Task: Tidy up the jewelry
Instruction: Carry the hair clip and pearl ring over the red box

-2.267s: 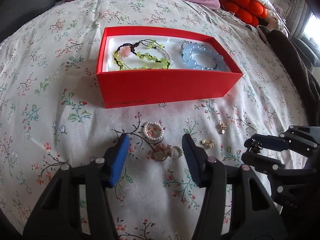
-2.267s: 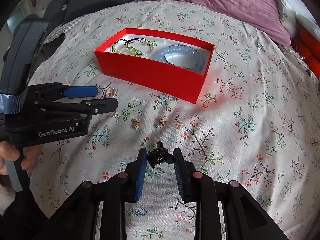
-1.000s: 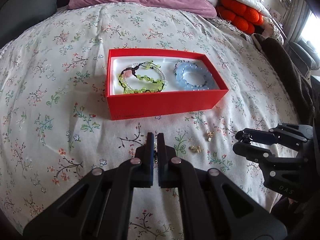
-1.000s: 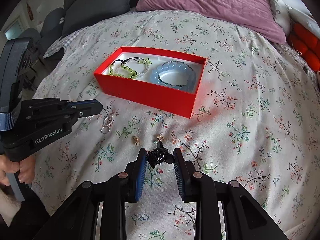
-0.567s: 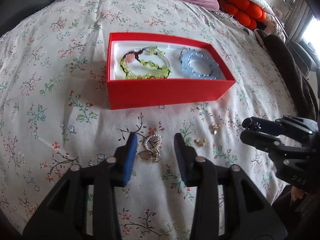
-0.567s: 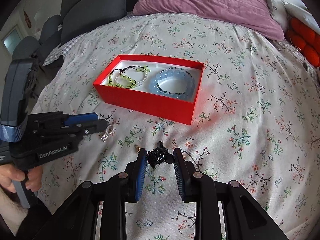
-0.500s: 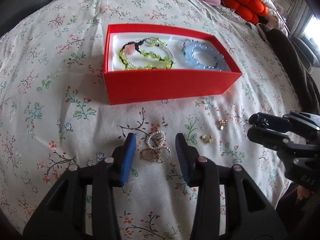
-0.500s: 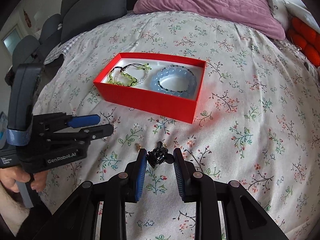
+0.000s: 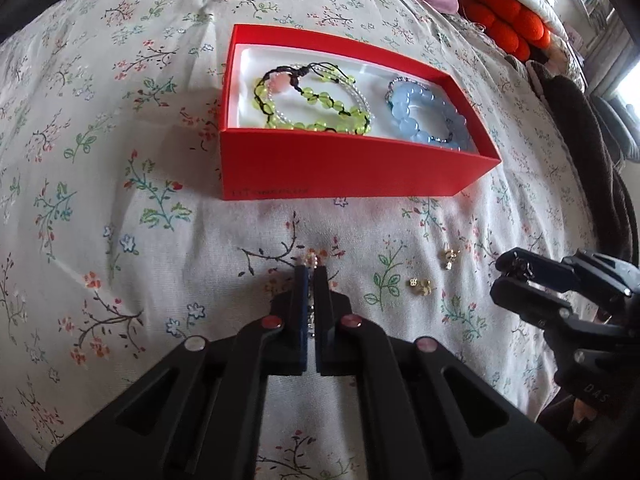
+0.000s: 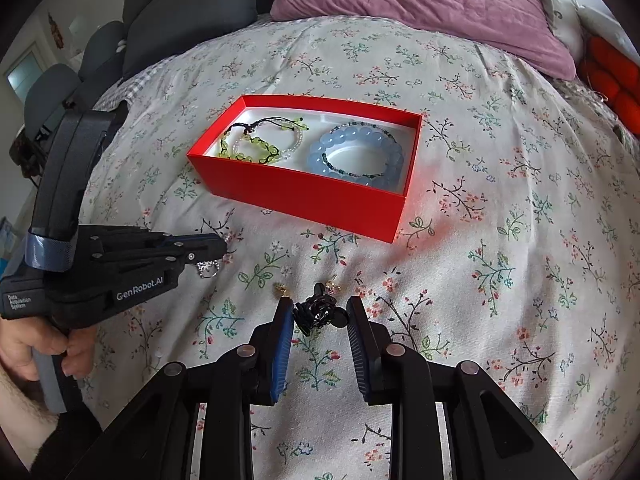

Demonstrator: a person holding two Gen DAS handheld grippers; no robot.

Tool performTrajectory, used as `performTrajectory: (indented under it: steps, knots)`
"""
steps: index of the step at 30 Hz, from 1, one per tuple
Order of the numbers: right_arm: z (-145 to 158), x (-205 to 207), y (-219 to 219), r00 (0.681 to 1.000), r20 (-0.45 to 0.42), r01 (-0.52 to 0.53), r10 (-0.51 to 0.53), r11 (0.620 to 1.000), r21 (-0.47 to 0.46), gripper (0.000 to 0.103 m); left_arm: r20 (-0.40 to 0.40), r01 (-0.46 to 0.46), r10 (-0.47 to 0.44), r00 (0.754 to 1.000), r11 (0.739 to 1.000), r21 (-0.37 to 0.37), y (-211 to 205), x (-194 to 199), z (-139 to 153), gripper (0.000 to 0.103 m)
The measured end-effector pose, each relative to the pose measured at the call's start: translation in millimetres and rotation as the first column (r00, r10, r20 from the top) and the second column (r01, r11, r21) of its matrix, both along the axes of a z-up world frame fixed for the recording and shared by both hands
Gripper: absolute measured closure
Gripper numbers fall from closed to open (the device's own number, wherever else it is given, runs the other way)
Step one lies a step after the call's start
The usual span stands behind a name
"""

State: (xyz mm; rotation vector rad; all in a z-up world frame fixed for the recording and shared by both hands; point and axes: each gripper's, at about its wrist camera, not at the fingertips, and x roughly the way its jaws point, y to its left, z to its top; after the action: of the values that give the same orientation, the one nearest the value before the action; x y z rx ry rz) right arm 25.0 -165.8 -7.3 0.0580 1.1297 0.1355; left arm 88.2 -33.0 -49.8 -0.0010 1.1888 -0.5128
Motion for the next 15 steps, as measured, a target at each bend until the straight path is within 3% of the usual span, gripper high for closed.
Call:
performTrajectory:
  steps: [6,15]
  knots:
    - [4,0,-1,1.0,0.008,0.003,-0.003,1.0,0.006,0.076,-0.007,-0.026,0.025,1.0,0.999,-0.044,8,-1,12,0.1]
    - [20,9,-2,0.999,0.045,0.021,-0.022,0.999,0.035,0.076,0.059,-0.032,0.037,0.998,0.996,-0.085,10,-1,44,0.1]
